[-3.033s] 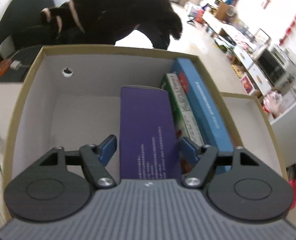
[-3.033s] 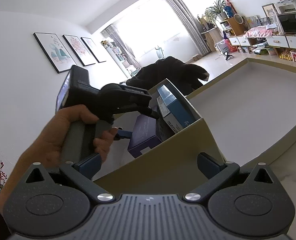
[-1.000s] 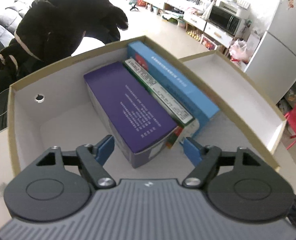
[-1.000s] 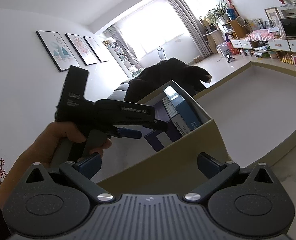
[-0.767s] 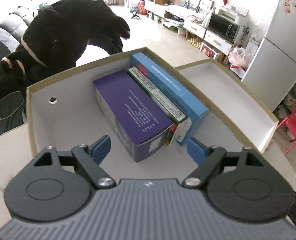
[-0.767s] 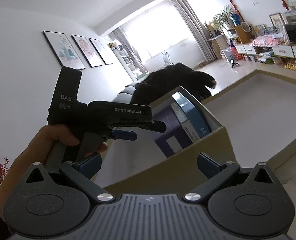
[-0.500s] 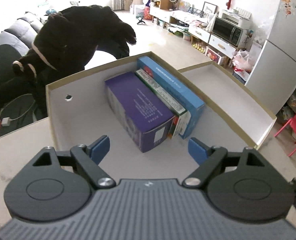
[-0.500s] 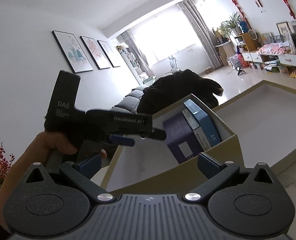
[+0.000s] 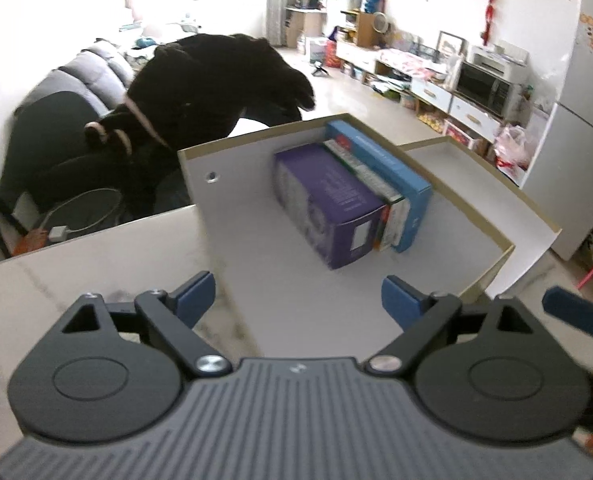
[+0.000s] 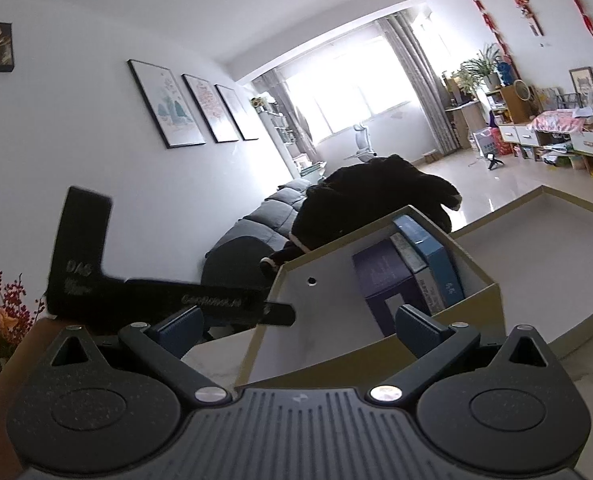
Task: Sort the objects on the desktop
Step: 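Withdraw the left tool up from the tan box, then move both tools over the pile of medicine boxes on the table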
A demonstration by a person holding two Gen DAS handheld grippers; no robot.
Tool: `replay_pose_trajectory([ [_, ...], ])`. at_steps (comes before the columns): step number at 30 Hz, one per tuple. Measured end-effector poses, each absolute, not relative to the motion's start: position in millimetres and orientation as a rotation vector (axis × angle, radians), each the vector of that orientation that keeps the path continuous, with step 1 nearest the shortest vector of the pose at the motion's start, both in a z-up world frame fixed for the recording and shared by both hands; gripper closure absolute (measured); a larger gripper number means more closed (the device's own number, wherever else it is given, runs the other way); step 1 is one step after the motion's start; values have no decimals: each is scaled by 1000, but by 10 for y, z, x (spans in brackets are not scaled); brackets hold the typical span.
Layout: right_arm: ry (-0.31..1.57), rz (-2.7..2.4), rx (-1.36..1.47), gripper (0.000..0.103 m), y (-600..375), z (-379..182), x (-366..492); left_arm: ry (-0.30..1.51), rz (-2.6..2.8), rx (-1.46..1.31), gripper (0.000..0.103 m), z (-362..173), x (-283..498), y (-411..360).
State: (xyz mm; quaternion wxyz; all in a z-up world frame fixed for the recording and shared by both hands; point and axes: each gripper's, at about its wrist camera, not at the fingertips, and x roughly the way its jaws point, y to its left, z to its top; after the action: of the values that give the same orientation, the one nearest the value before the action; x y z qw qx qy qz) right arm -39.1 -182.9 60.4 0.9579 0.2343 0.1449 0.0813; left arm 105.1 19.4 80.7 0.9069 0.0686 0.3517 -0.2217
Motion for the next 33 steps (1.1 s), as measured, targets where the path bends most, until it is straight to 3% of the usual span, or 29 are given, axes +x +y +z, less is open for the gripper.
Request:
replay_pose_trajectory([
  [33, 407, 281, 311, 1, -1046, 512, -222, 700, -49, -48, 0, 403, 187, 1657],
])
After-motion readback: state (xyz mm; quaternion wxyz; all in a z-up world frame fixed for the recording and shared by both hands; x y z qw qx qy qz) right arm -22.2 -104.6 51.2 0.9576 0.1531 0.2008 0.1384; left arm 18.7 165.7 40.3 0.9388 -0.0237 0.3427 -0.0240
